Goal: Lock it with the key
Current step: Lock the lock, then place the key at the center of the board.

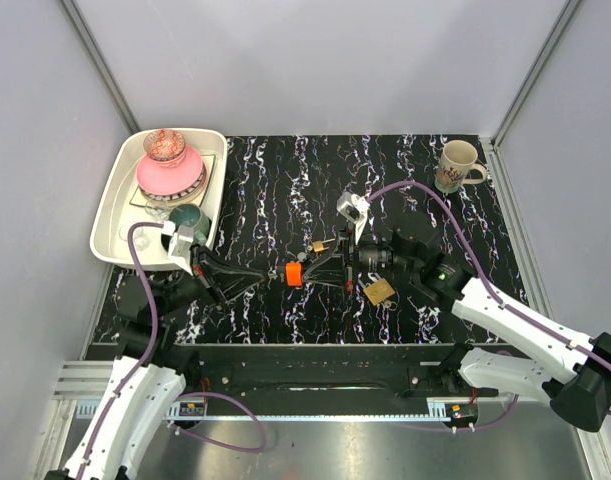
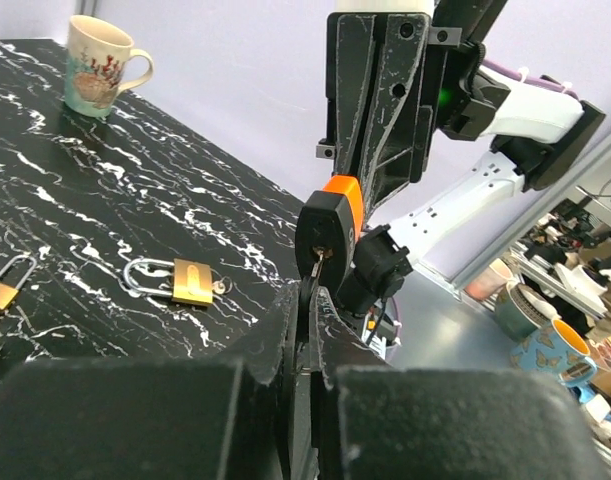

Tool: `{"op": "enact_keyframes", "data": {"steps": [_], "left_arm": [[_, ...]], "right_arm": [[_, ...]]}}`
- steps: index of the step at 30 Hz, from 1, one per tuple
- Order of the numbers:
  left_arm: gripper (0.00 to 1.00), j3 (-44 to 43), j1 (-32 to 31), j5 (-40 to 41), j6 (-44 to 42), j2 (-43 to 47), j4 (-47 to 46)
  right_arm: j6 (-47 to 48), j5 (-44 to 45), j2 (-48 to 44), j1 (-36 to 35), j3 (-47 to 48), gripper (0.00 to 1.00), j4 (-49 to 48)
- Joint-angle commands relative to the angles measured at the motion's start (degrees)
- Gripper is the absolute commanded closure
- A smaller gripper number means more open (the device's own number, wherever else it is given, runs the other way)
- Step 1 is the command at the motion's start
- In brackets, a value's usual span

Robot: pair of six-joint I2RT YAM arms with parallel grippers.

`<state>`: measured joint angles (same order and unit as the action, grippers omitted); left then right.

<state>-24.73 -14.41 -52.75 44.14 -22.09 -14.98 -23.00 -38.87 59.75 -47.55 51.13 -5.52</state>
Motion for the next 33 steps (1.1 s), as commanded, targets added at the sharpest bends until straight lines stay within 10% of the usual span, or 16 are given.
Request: {"op": "enact_keyframes", "data": {"steps": [1,17,33], "left_arm": [[1.00,-1.4,3.2,8.1,-3.8,1.9,6.2],[1.00,-2.4,5.4,15.7,-8.8,0.8,11.9],[1.00,-10.3,4.9,22.3,-11.0,-41.1,-7.1]], "right_arm": [[-0.6,0.5,-2.7,1.1,0.1,1.00,-3.9],[-0.5,-0.6,-1.0,6.2,-0.2,1.00,-3.9],[-9.4,3.5,23.1,19.8,8.1,1.00,-7.2]]}}
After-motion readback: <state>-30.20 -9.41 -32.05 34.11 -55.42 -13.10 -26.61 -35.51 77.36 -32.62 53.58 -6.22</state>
